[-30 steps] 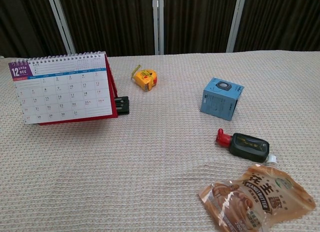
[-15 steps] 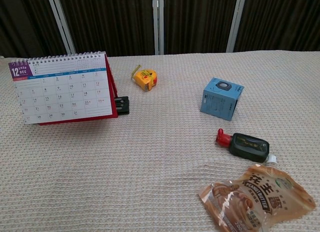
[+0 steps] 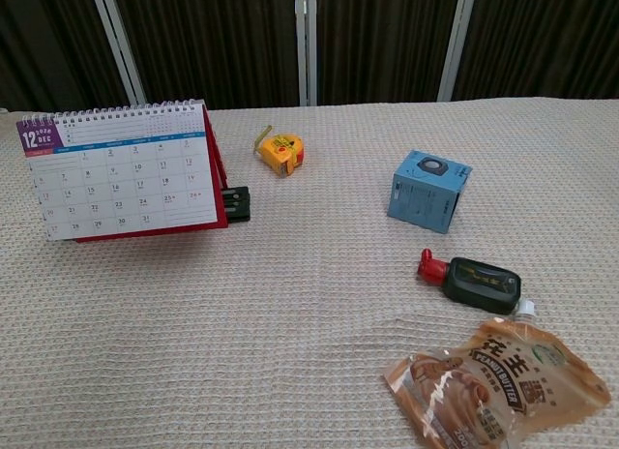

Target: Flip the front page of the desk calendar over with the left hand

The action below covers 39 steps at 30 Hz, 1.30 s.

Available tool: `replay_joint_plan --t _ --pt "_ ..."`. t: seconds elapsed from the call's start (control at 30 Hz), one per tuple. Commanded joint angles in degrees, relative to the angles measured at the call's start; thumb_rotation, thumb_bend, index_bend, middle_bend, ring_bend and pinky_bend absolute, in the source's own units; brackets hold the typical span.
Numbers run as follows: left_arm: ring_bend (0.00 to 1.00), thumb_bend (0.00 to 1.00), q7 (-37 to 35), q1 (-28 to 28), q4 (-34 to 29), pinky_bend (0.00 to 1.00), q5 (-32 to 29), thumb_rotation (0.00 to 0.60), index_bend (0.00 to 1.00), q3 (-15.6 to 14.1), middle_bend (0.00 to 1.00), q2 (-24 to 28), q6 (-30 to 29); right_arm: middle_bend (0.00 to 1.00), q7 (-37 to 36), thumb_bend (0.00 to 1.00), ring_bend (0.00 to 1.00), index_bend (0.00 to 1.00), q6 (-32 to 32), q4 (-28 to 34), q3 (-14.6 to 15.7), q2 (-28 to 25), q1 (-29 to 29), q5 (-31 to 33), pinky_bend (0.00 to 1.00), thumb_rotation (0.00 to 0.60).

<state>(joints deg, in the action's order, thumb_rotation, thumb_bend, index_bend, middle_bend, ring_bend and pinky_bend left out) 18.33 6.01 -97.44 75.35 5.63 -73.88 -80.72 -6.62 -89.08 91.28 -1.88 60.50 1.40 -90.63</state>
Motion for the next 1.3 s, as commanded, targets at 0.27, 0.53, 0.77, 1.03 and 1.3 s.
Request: replay_joint_plan --t 0.27,0.53,0.77,1.03,1.3 --pt "0.70 0.75 -1.0 8.9 -2.0 0.57 -17.6 0.600 0.00 2.2 0.72 2.2 20.6 0.00 -0.5 0.06 0.00 0.02 -0.5 0.2 -0.2 -0.4 -0.1 0.1 0.00 0.600" --pt "0.70 0.76 2.9 12.7 -1.7 0.57 -22.7 0.600 0.00 1.9 0.72 -0.2 22.4 0.00 -1.2 0.06 0.00 0.02 -0.5 0.2 -0.3 -0.6 -0.2 0.1 0.00 0.600" --pt "0.70 0.76 4.2 14.4 -2.7 0.57 -23.0 0.600 0.00 1.5 0.72 -1.6 21.5 0.00 -1.4 0.06 0.00 0.02 -0.5 0.2 -0.4 -0.7 -0.2 0.2 0.00 0.600" --pt "0.70 0.76 3.9 15.4 -5.0 0.57 -20.2 0.600 0.00 1.7 0.72 -2.5 18.5 0.00 -1.5 0.06 0.00 0.02 -0.6 0.2 -0.4 -0.7 -0.2 0.2 0.00 0.600" --pt "0.70 0.76 2.6 15.9 -7.2 0.55 -15.2 0.600 0.02 1.7 0.71 -2.8 15.5 0.00 -1.6 0.06 0.00 0.02 -0.5 0.2 -0.3 -0.8 -0.2 0.2 0.00 0.600"
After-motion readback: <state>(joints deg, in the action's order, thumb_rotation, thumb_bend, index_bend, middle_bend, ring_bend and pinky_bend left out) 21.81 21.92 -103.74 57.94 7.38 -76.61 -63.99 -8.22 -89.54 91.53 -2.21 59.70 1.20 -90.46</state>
